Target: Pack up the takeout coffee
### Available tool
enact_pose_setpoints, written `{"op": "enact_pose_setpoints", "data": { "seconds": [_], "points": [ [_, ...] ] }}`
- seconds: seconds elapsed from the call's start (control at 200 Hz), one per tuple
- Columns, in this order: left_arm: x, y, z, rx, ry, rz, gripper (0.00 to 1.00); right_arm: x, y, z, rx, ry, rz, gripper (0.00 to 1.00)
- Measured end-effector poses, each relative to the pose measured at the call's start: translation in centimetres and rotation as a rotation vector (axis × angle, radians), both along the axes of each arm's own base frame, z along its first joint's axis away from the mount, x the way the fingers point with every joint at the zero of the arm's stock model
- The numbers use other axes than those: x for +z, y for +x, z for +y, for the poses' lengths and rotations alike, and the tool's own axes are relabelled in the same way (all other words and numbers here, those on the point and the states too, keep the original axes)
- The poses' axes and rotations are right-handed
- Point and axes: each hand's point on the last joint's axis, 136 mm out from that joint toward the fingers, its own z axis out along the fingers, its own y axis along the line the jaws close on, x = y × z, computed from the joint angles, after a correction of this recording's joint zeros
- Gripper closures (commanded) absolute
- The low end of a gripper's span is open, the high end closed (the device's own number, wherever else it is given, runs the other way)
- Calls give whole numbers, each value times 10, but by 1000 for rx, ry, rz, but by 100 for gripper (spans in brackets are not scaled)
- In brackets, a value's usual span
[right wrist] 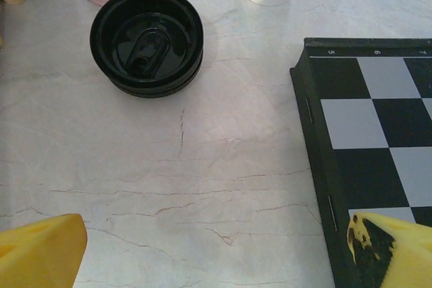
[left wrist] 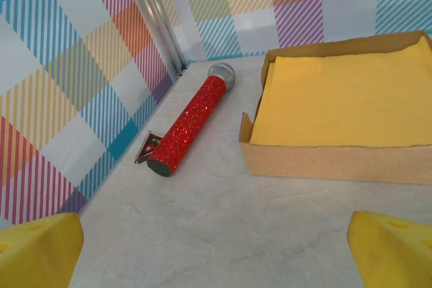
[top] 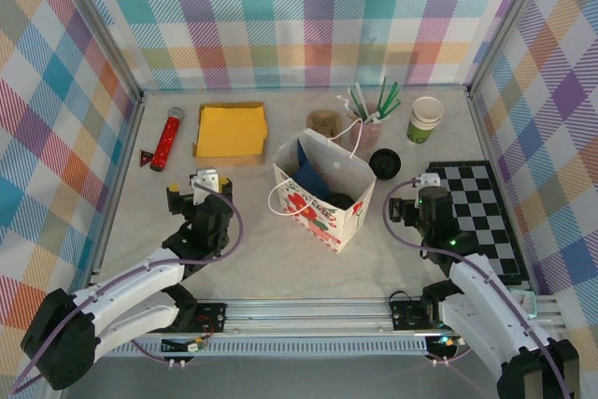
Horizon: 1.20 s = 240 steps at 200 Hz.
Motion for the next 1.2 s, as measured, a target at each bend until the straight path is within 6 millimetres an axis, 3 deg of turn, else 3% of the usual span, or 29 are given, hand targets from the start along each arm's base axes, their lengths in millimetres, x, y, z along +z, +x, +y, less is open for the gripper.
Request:
{"op": "enact_pose_setpoints", "data": {
  "seconds": [0.52, 0.84, 1.2],
  "points": [
    [-37, -12, 18, 53, 25, 44, 0, -29, -5, -7, -37, -8, 4, 1],
    [-43, -12, 20, 43, -3, -4, 0, -21, 4, -11, -74, -12, -48, 1],
    [-42, -8, 42, 92, -73, -83, 0, -14, 19, -16, -95, -53, -147, 1]
  ]
}}
